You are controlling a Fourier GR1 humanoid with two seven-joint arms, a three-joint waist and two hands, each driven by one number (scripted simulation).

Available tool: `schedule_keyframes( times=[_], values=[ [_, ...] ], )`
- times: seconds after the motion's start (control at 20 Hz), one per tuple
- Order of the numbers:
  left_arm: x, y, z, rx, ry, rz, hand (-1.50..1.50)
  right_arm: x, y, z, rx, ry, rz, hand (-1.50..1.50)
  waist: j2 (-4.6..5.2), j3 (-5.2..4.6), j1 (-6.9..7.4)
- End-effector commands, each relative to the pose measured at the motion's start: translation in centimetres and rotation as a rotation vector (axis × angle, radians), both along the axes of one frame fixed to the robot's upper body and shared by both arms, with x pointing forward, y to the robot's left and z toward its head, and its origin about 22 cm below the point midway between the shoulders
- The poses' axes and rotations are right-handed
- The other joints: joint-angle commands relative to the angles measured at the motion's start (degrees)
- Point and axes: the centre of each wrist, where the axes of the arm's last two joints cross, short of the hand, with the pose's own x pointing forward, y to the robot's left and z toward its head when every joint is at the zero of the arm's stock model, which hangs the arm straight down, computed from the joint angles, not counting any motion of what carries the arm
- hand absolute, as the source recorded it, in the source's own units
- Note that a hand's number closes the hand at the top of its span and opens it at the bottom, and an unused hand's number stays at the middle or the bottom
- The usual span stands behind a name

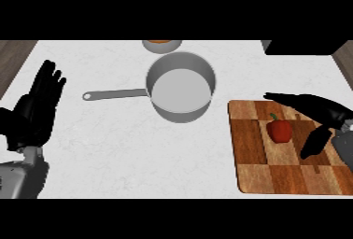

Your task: Pick the bell pepper from the cutting board and place it in the pot

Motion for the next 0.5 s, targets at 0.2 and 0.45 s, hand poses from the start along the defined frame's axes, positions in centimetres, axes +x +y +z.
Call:
schedule_keyframes(
  times=[0.2, 0.45],
  values=[
    [-0.1, 0.2, -0.7, 0.004, -0.006, 0.006, 0.00, 1.0, -0.7, -2.9, -0.034, -0.023, 0.007, -1.50, 0.06, 0.01, 0.20],
    [0.3, 1.3, -0.2, -0.002, -0.009, -0.005, 0.00, 0.7, -0.4, -4.0, -0.057, 0.001, -0.041, -1.50, 0.01, 0.00, 0.07]
  ],
)
